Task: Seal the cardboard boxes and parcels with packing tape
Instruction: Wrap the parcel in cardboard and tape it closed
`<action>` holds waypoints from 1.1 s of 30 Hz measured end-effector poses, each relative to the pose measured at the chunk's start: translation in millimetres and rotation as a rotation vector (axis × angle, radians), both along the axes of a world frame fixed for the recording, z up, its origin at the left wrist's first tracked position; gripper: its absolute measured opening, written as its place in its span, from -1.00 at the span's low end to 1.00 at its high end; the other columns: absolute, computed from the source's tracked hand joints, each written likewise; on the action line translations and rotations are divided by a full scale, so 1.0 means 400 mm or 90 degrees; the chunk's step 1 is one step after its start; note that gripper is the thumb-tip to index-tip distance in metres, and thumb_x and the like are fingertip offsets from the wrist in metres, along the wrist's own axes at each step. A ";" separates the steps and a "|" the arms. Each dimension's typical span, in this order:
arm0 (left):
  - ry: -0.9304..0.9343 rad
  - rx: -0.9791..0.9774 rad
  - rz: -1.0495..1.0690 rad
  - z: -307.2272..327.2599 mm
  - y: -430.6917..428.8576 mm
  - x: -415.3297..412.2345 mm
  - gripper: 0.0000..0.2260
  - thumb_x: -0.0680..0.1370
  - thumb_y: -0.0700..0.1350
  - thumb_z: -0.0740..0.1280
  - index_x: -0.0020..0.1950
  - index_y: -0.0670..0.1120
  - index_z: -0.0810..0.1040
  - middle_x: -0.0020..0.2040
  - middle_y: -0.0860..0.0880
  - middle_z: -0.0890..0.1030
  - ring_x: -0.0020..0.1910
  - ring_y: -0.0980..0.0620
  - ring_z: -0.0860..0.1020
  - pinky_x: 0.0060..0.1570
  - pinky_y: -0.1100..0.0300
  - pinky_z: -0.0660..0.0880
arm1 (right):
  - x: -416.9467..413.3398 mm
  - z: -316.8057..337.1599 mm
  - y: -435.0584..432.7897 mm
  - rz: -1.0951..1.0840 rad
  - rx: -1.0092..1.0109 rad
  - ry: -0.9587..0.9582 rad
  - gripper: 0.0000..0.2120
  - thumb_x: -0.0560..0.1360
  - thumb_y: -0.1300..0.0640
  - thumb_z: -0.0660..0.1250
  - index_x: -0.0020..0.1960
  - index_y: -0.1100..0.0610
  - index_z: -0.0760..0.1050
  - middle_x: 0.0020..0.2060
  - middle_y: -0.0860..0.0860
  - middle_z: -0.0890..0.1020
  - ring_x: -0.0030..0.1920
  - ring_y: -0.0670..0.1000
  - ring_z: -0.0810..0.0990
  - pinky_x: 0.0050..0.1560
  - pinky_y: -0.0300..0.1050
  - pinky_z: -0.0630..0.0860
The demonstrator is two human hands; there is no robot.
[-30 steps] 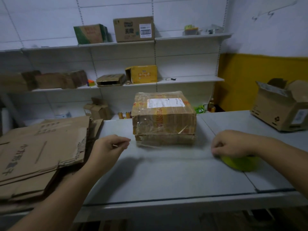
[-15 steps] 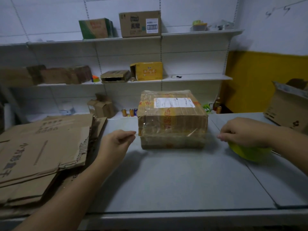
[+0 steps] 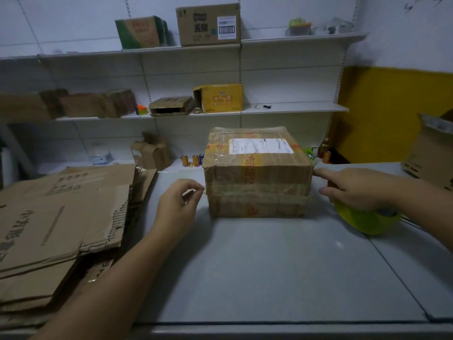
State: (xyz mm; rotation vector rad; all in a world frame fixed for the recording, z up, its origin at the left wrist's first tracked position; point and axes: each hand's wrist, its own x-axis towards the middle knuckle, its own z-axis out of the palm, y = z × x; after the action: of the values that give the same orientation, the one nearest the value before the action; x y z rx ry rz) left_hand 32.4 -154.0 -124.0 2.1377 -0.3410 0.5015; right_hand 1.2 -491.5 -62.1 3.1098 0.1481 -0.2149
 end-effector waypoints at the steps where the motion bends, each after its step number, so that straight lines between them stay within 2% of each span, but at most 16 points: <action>1: 0.015 -0.015 -0.013 0.000 -0.001 0.006 -0.92 0.57 -0.23 0.27 -0.02 -0.09 0.55 0.13 0.03 0.55 0.11 0.12 0.49 0.06 0.39 0.42 | 0.003 0.001 0.002 0.005 0.000 -0.002 -0.46 0.63 -0.08 0.08 0.54 -0.16 -0.08 0.05 0.00 0.63 -0.08 -0.10 0.56 0.00 -0.14 0.51; 3: 0.066 -0.067 -0.045 -0.003 -0.006 0.017 -0.90 0.59 -0.23 0.24 -0.01 -0.13 0.55 0.22 0.02 0.54 0.18 0.10 0.50 0.14 0.25 0.46 | 0.011 0.001 0.007 0.017 0.001 -0.011 -0.45 0.64 -0.07 0.08 0.54 -0.14 -0.09 0.00 0.00 0.64 -0.10 -0.09 0.56 -0.02 -0.15 0.49; 7: 0.133 -0.174 -0.092 0.001 -0.015 0.026 -0.88 0.59 -0.26 0.22 -0.02 -0.11 0.53 0.08 -0.05 0.61 0.09 0.04 0.59 0.13 0.11 0.55 | 0.031 -0.005 0.010 0.029 0.003 -0.044 -0.46 0.63 -0.07 0.10 0.52 -0.10 -0.06 0.00 0.00 0.65 0.03 0.01 0.54 0.19 -0.04 0.36; 10: 0.126 -0.207 -0.100 0.003 -0.017 0.021 -0.85 0.58 -0.28 0.23 -0.03 -0.11 0.56 -0.02 -0.06 0.64 0.00 0.03 0.63 0.06 0.10 0.59 | 0.041 -0.004 0.021 0.048 -0.013 -0.071 -0.49 0.63 -0.07 0.10 0.50 -0.06 -0.01 -0.07 -0.09 0.60 -0.16 -0.12 0.46 0.09 -0.10 0.31; 12: 0.128 -0.215 -0.094 0.002 -0.019 0.022 -0.86 0.58 -0.28 0.24 0.02 -0.14 0.57 -0.03 -0.06 0.65 -0.02 0.04 0.63 0.04 0.07 0.59 | 0.048 -0.009 0.020 0.054 -0.028 -0.084 -0.50 0.63 -0.09 0.10 0.49 -0.07 0.00 0.09 -0.06 0.60 -0.05 -0.06 0.51 0.20 -0.03 0.32; 14: 0.144 -0.252 -0.097 0.004 -0.019 0.022 -0.80 0.57 -0.27 0.26 0.16 -0.11 0.53 0.00 -0.05 0.65 -0.01 0.04 0.64 0.01 0.06 0.60 | 0.053 -0.014 0.017 0.051 -0.032 -0.085 -0.48 0.62 -0.10 0.09 0.50 -0.08 -0.04 0.26 0.02 0.54 0.10 0.01 0.53 0.30 0.03 0.30; 16: 0.181 -0.329 -0.109 0.008 -0.021 0.025 -0.67 0.54 -0.27 0.29 0.28 -0.03 0.41 0.01 -0.06 0.64 -0.01 0.02 0.64 -0.03 0.11 0.61 | 0.056 -0.019 0.021 0.044 -0.019 -0.077 -0.42 0.61 -0.10 0.10 0.51 -0.08 -0.11 0.33 0.10 0.49 0.14 0.04 0.53 0.34 0.06 0.30; 17: 0.188 -0.328 -0.104 0.011 -0.025 0.024 -0.66 0.54 -0.26 0.30 0.28 -0.03 0.39 0.02 -0.08 0.62 0.00 -0.01 0.62 -0.05 0.14 0.60 | 0.056 -0.020 0.026 0.036 -0.005 -0.071 -0.39 0.62 -0.09 0.12 0.53 -0.05 -0.14 0.35 0.12 0.47 0.17 0.05 0.53 0.35 0.06 0.32; 20: 0.177 -0.240 -0.049 0.011 -0.046 0.016 -0.86 0.56 -0.20 0.29 0.11 -0.14 0.48 0.00 -0.09 0.57 0.00 -0.06 0.59 -0.08 0.16 0.61 | 0.066 -0.035 0.024 0.032 0.035 -0.077 -0.38 0.60 -0.05 0.17 0.52 -0.04 -0.10 0.35 0.19 0.45 0.21 0.10 0.51 0.29 0.06 0.40; 22: 0.165 -0.220 -0.010 0.010 -0.053 0.012 -0.94 0.57 -0.19 0.28 0.00 -0.10 0.54 -0.04 -0.06 0.60 -0.03 -0.01 0.60 -0.01 0.10 0.61 | 0.069 -0.038 0.018 0.033 0.052 -0.082 -0.43 0.59 -0.07 0.19 0.49 -0.08 -0.02 0.31 0.18 0.48 0.16 0.10 0.53 0.20 0.05 0.46; 24: 0.174 -0.228 -0.001 0.009 -0.055 0.005 -0.82 0.60 -0.24 0.21 0.01 -0.01 0.56 0.02 0.01 0.62 0.04 0.04 0.59 0.09 0.09 0.56 | 0.066 -0.037 0.015 0.023 0.066 -0.080 -0.41 0.59 -0.08 0.19 0.51 -0.07 -0.01 0.33 0.16 0.47 0.17 0.09 0.53 0.20 0.03 0.46; 26: 0.238 -0.325 -0.049 0.010 -0.060 -0.005 -0.66 0.60 -0.37 0.10 0.09 0.01 0.53 0.12 0.01 0.57 0.15 0.03 0.53 0.13 0.11 0.51 | 0.059 -0.035 0.012 0.020 0.072 -0.087 -0.40 0.59 -0.11 0.18 0.52 -0.10 -0.02 0.30 0.11 0.50 0.16 0.06 0.53 0.20 -0.04 0.43; 28: 0.306 -0.399 -0.120 0.009 -0.060 -0.013 -0.59 0.53 -0.46 0.13 0.18 0.00 0.42 0.17 0.00 0.49 0.20 0.01 0.44 0.00 0.19 0.53 | 0.055 -0.036 0.012 0.021 0.078 -0.091 -0.43 0.59 -0.11 0.17 0.51 -0.13 0.01 0.24 0.10 0.55 0.10 0.05 0.55 0.12 -0.10 0.41; 30: 0.329 -0.342 -0.167 0.006 -0.057 -0.009 -0.49 0.48 -0.45 0.28 0.27 0.01 0.26 0.21 0.02 0.41 0.23 0.00 0.40 -0.14 0.30 0.53 | 0.061 -0.042 0.012 0.020 0.079 -0.086 -0.41 0.59 -0.11 0.17 0.53 -0.12 -0.01 0.23 0.11 0.55 0.08 0.06 0.56 0.07 -0.11 0.44; 31: 0.330 -0.282 -0.180 0.008 -0.058 -0.001 -0.40 0.45 -0.39 0.37 0.31 0.03 0.19 0.24 0.05 0.38 0.25 0.02 0.39 -0.08 0.32 0.52 | 0.064 -0.044 0.014 0.015 0.080 -0.082 -0.40 0.59 -0.11 0.17 0.53 -0.12 -0.04 0.21 0.11 0.57 0.08 0.06 0.56 0.05 -0.11 0.45; 33: 0.309 -0.189 -0.183 0.019 -0.066 0.018 -0.24 0.40 -0.22 0.48 0.42 0.07 0.09 0.28 0.09 0.34 0.26 0.07 0.37 0.11 0.23 0.43 | 0.065 -0.044 0.018 0.019 0.082 -0.091 -0.39 0.59 -0.11 0.17 0.54 -0.12 -0.05 0.20 0.11 0.57 0.13 0.08 0.54 0.09 -0.07 0.46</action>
State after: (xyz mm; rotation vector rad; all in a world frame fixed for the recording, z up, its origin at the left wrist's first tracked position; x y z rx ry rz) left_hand 39.8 -180.3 -116.4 1.8081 -0.2705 -0.1306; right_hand 27.1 -484.5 -79.8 3.2326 0.2144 0.0196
